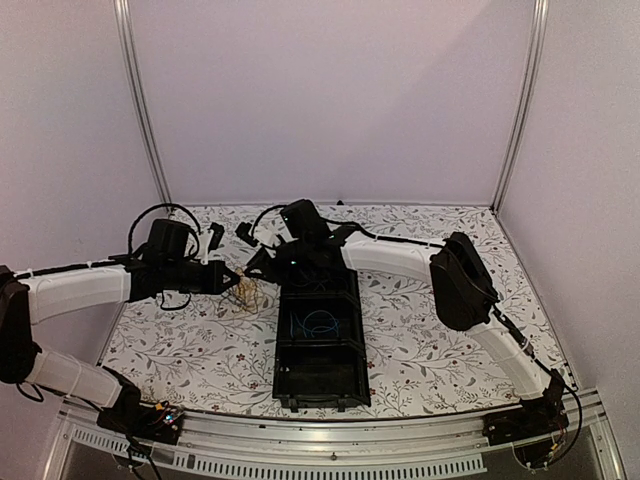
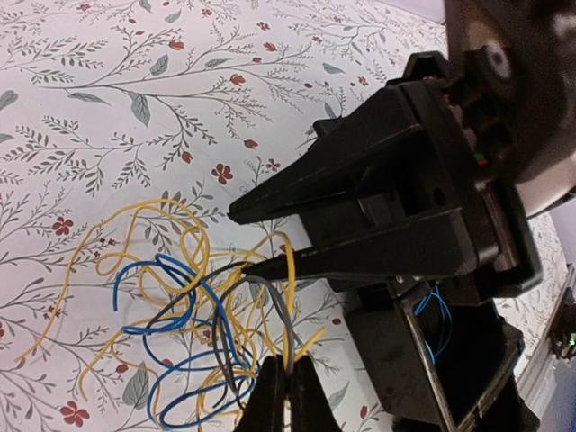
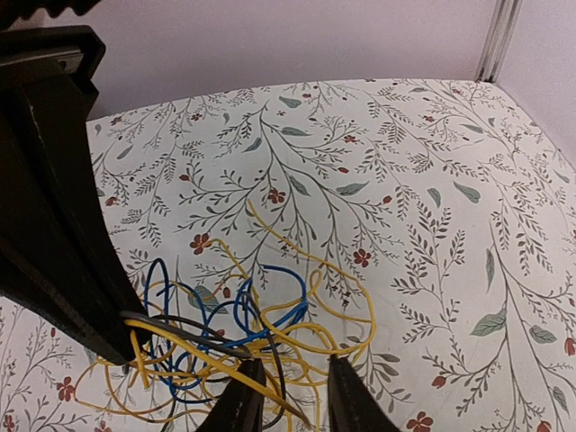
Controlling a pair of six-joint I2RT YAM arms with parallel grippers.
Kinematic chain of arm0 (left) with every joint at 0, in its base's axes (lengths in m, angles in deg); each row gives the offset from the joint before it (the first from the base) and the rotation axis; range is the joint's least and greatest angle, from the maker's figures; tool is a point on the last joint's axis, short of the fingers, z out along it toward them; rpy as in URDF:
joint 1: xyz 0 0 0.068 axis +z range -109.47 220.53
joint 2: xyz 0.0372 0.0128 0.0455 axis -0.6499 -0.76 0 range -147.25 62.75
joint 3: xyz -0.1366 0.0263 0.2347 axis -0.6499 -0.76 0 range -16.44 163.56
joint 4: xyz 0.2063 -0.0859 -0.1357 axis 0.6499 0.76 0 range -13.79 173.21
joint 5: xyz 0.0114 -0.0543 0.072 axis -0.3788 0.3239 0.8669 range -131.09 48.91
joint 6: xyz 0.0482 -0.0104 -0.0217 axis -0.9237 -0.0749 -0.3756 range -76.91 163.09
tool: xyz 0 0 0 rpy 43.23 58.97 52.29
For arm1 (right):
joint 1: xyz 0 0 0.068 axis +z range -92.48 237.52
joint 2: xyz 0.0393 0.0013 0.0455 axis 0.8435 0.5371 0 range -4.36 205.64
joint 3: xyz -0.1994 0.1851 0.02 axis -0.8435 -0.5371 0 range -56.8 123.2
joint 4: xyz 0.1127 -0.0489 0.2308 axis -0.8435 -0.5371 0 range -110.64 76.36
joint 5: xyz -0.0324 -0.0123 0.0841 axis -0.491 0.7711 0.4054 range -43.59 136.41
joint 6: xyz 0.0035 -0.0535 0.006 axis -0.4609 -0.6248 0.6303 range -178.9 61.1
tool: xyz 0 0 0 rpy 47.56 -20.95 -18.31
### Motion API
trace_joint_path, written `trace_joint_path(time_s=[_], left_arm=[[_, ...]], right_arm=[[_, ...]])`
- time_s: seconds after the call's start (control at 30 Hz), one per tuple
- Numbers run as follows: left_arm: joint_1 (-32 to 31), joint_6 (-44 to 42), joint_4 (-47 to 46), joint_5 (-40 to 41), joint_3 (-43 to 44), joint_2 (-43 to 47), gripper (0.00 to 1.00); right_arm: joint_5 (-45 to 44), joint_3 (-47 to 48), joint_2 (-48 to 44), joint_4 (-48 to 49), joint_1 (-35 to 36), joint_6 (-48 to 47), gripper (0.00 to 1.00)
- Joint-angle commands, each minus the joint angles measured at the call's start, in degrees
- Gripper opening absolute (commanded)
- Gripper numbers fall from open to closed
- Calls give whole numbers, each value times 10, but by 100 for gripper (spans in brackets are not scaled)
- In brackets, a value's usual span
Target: Untangle the cables
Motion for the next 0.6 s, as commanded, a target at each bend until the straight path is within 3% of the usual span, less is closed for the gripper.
trace_joint_path(time_s=[0.0,0.07,0.23,0.43,0.57], left_arm=[[-9,-8,9,7,16,15,0],[-9,-5,15,23,15,13,0],[-8,20,66,145,19,-22,4],[-6,62,24,187,-6,-107,0],[-5,83,6,196,-12,-162,0]], right_arm=[[11,-4,-9,6,5,-9,17],[10,-4,-13,6,5,-8,0],[23,-4,-55,3,5,-4,0],[79,1,-129,-12,13,13,0],[121,69,-168,-48,12,37,0]])
